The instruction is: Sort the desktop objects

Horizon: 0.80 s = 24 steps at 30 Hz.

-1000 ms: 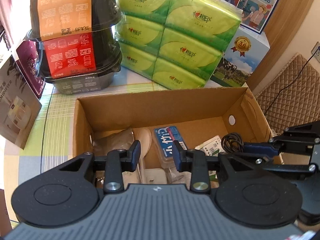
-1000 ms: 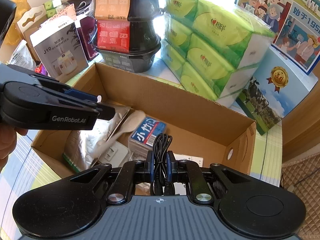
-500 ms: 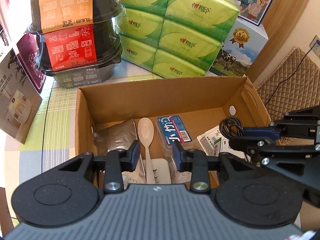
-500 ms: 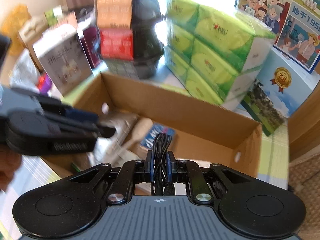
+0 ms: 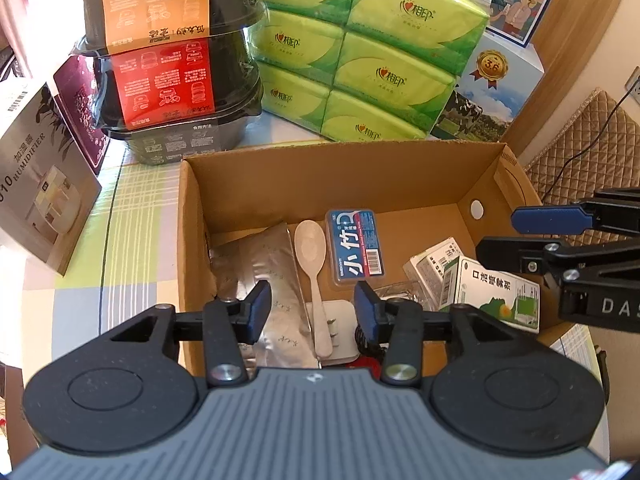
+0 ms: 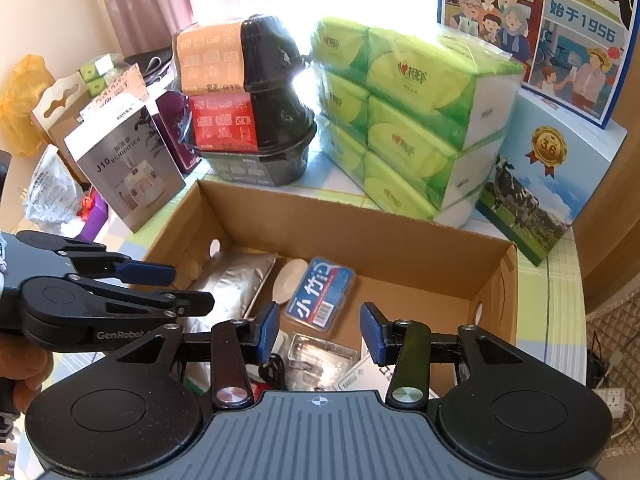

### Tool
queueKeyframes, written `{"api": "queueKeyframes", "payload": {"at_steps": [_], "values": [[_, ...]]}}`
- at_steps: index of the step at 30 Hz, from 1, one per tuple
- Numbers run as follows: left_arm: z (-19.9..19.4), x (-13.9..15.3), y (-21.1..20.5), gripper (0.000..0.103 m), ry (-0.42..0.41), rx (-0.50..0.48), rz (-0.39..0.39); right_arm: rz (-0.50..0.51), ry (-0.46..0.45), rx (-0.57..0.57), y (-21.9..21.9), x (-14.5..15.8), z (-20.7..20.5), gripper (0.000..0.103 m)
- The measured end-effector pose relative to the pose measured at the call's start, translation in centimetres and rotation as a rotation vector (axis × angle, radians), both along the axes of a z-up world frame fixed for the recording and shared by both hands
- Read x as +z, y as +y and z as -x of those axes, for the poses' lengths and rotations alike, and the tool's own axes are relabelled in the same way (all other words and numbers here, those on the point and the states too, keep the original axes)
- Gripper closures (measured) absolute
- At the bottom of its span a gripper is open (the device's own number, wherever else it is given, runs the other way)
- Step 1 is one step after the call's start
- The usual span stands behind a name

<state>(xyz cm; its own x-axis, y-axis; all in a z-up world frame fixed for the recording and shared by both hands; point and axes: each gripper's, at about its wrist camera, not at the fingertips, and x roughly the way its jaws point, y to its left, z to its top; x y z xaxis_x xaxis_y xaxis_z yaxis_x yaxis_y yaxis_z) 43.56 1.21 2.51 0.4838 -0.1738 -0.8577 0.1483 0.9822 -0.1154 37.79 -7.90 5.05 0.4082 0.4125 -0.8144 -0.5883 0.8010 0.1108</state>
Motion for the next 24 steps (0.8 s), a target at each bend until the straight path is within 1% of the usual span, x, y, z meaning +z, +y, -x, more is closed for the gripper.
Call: {"api": "queueKeyframes", "payload": {"at_steps": [2, 5, 7, 8, 10, 12, 14, 15, 16, 17, 19, 22, 24], "values": [[0.2, 0.1, 0.0, 0.056, 0.001, -0.001, -0.003, 0.008, 0.008, 0.003, -0.1, 0.0, 0.2, 0.061], [0.6, 0.3, 0.0, 0.052, -0.001, 0.001, -0.006, 0.019, 0.013, 0.006, -0.2, 0.0, 0.5, 0.061], [0.9, 0.4, -0.1, 0.049, -0.001, 0.000, -0.012, 0.033, 0.029, 0.009, -0.2, 0.0, 0.6, 0.058], [1.0, 0.4, -0.1, 0.044, -0.001, -0.001, -0.018, 0.041, 0.036, 0.012, -0.2, -0.1, 0.7, 0.056], [1.3, 0.7, -0.3, 0.036, -0.005, 0.000, -0.029, 0.064, 0.045, 0.015, -0.3, -0.2, 0.9, 0.045], [1.6, 0.9, -0.5, 0.032, -0.006, 0.001, -0.034, 0.085, 0.059, 0.016, -0.4, -0.4, 1.2, 0.037], [1.9, 1.1, -0.5, 0.024, -0.011, 0.003, -0.037, 0.095, 0.063, 0.012, -0.7, -0.5, 1.5, 0.033], [2.1, 1.3, -0.6, 0.022, -0.017, 0.004, -0.038, 0.097, 0.064, 0.008, -0.9, -0.6, 1.6, 0.028], [2.3, 1.4, -0.6, 0.018, -0.022, 0.004, -0.038, 0.099, 0.067, 0.005, -1.1, -0.6, 1.8, 0.023], [2.6, 1.5, -0.6, 0.012, -0.028, 0.004, -0.038, 0.101, 0.069, 0.002, -1.2, -0.6, 1.9, 0.021], [3.1, 1.8, -0.6, 0.006, -0.041, 0.011, -0.043, 0.106, 0.068, -0.001, -1.5, -0.4, 2.1, 0.014], [3.8, 2.2, -0.6, 0.002, -0.052, 0.018, -0.054, 0.104, 0.067, -0.004, -2.0, 0.1, 2.6, 0.009], [4.2, 2.5, -0.6, 0.002, -0.057, 0.027, -0.069, 0.110, 0.063, -0.007, -2.3, 0.4, 2.9, 0.006]]}}
